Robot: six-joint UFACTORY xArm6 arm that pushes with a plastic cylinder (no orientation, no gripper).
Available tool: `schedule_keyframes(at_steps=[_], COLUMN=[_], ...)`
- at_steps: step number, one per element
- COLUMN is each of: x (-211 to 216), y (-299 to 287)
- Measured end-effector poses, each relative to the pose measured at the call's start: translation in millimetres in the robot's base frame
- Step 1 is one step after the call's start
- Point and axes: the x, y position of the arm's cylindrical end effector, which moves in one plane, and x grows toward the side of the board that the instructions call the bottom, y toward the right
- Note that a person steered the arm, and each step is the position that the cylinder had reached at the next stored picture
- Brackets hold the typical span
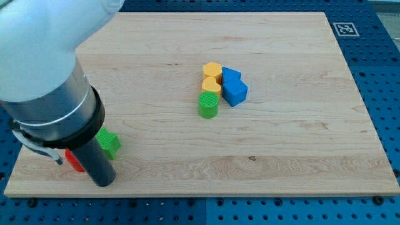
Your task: Push the green star closer to the group of blocks
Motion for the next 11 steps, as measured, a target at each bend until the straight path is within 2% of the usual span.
schedule_keyframes(at_steps=[1, 3, 4, 6, 10, 11], x=[-20, -53, -84, -110, -105, -131], y=[-20, -20, -20, -26, 85, 63])
